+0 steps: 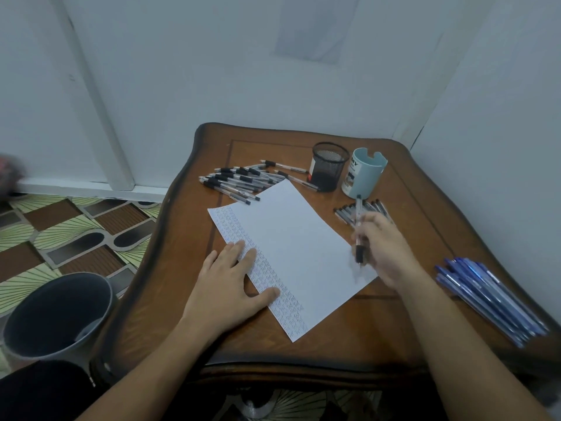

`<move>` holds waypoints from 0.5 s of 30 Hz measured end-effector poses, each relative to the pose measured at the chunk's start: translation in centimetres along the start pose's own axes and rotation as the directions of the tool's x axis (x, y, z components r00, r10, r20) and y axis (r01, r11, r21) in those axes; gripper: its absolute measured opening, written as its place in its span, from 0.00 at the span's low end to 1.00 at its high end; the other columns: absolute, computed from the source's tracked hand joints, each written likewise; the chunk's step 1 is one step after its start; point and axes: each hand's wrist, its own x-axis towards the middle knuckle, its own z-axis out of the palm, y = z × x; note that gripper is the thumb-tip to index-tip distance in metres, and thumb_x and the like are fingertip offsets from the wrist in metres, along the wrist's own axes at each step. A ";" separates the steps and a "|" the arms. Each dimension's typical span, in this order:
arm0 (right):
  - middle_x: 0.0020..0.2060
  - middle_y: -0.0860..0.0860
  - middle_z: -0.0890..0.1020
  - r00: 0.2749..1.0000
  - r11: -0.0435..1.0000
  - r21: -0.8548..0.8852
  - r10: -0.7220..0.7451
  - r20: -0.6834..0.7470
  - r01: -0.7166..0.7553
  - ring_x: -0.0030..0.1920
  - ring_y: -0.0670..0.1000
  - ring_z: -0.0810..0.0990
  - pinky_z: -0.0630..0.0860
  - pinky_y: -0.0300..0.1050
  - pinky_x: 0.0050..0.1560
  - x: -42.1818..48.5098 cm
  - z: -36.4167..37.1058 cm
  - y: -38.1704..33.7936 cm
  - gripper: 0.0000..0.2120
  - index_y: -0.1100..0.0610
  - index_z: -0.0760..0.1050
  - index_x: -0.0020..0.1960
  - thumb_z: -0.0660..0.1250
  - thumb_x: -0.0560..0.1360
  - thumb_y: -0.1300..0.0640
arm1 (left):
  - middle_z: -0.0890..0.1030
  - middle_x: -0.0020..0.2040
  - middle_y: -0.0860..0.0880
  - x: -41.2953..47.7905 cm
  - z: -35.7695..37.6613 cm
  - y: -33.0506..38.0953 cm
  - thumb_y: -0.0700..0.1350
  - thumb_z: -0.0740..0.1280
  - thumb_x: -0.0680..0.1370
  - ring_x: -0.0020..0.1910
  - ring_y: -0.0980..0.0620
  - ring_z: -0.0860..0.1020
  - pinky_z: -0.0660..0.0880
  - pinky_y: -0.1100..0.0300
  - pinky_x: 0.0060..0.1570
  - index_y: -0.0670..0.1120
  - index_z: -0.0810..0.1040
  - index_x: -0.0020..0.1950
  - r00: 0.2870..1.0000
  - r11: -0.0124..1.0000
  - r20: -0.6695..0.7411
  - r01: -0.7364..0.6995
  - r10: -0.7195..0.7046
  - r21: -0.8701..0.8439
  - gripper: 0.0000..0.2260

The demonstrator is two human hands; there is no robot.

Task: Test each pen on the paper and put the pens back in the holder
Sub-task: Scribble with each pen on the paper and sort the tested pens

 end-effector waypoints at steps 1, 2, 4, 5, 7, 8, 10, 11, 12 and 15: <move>0.43 0.52 0.77 0.996 0.996 -0.071 -0.058 -0.071 0.053 0.38 0.51 0.75 0.76 0.48 0.36 1.0 -1.1 -0.8 0.09 0.53 0.74 0.60 0.59 0.83 0.60 | 0.53 0.79 0.52 0.0 -0.1 0.0 0.77 0.44 0.66 0.77 0.55 0.49 0.39 0.56 0.72 0.55 0.58 0.77 1.000 1.000 0.000 -0.002 0.002 0.006 0.45; 0.45 0.50 0.78 0.984 0.985 -0.138 -0.123 -0.132 0.104 0.39 0.50 0.77 0.77 0.49 0.37 2.2 -2.4 -1.4 0.09 0.51 0.74 0.61 0.60 0.82 0.59 | 0.53 0.79 0.53 0.0 -0.1 0.0 0.77 0.43 0.66 0.77 0.56 0.49 0.38 0.56 0.72 0.55 0.57 0.77 1.000 1.000 0.004 -0.006 0.006 0.020 0.45; 0.49 0.49 0.78 0.961 0.962 -0.234 -0.191 -0.198 0.142 0.44 0.49 0.78 0.77 0.47 0.41 4.8 -4.7 -1.8 0.13 0.50 0.75 0.63 0.64 0.80 0.60 | 0.52 0.79 0.53 0.1 -0.1 0.0 0.77 0.43 0.65 0.77 0.56 0.48 0.38 0.57 0.71 0.56 0.57 0.77 1.000 1.000 0.002 -0.009 0.009 0.029 0.45; 0.53 0.51 0.79 0.961 0.960 -0.253 -0.174 -0.214 0.117 0.49 0.51 0.79 0.78 0.49 0.47 6.2 -5.7 -1.6 0.15 0.51 0.76 0.64 0.67 0.79 0.60 | 0.53 0.79 0.53 0.1 -0.1 0.0 0.77 0.43 0.65 0.77 0.56 0.49 0.37 0.57 0.71 0.55 0.58 0.77 1.000 1.000 -0.008 -0.006 0.007 0.022 0.45; 0.60 0.55 0.79 0.966 0.957 -0.290 -0.101 -0.240 0.028 0.56 0.56 0.79 0.78 0.55 0.55 8.6 -7.0 -0.8 0.14 0.52 0.77 0.60 0.70 0.76 0.62 | 0.53 0.79 0.53 0.1 -0.1 0.1 0.77 0.44 0.65 0.77 0.56 0.49 0.37 0.59 0.70 0.55 0.59 0.77 1.000 1.000 -0.021 0.001 0.000 0.017 0.45; 0.60 0.56 0.79 0.966 0.949 -0.315 -0.075 -0.249 -0.008 0.55 0.57 0.78 0.78 0.54 0.55 9.4 -7.3 -0.3 0.11 0.52 0.78 0.56 0.72 0.75 0.62 | 0.53 0.79 0.54 0.1 -0.1 0.2 0.77 0.43 0.65 0.77 0.56 0.49 0.36 0.59 0.70 0.55 0.58 0.77 1.000 1.000 -0.022 0.002 -0.002 0.019 0.45; 0.57 0.57 0.80 0.965 0.937 -0.347 -0.050 -0.256 -0.044 0.51 0.56 0.76 0.76 0.52 0.51 10.6 -7.3 0.6 0.08 0.53 0.78 0.49 0.73 0.74 0.63 | 0.53 0.79 0.54 0.1 -0.1 0.2 0.77 0.43 0.65 0.77 0.57 0.48 0.36 0.59 0.70 0.56 0.58 0.77 1.000 1.000 -0.023 0.000 0.001 0.023 0.45; 0.57 0.57 0.81 0.966 0.933 -0.357 -0.053 -0.252 -0.041 0.50 0.55 0.76 0.76 0.53 0.52 11.1 -7.1 0.9 0.07 0.54 0.78 0.49 0.73 0.74 0.62 | 0.52 0.79 0.54 0.1 -0.2 0.2 0.77 0.43 0.64 0.77 0.57 0.48 0.36 0.59 0.70 0.56 0.58 0.77 1.000 1.000 -0.024 0.000 0.000 0.022 0.46; 0.56 0.56 0.81 0.970 0.924 -0.381 -0.058 -0.237 -0.038 0.51 0.55 0.76 0.75 0.53 0.54 11.3 -6.9 1.1 0.06 0.55 0.80 0.50 0.73 0.75 0.62 | 0.53 0.79 0.54 0.1 -0.2 0.2 0.77 0.43 0.65 0.77 0.57 0.48 0.36 0.59 0.70 0.56 0.58 0.77 1.000 1.000 -0.027 0.003 -0.002 0.014 0.46; 0.56 0.57 0.81 0.977 0.875 -0.484 -0.075 -0.198 -0.031 0.52 0.53 0.75 0.73 0.48 0.55 11.5 -6.4 1.2 0.07 0.60 0.81 0.54 0.72 0.76 0.61 | 0.53 0.79 0.54 0.1 -0.2 0.2 0.77 0.43 0.65 0.77 0.57 0.49 0.37 0.58 0.71 0.56 0.58 0.77 1.000 1.000 -0.031 0.001 -0.001 0.001 0.45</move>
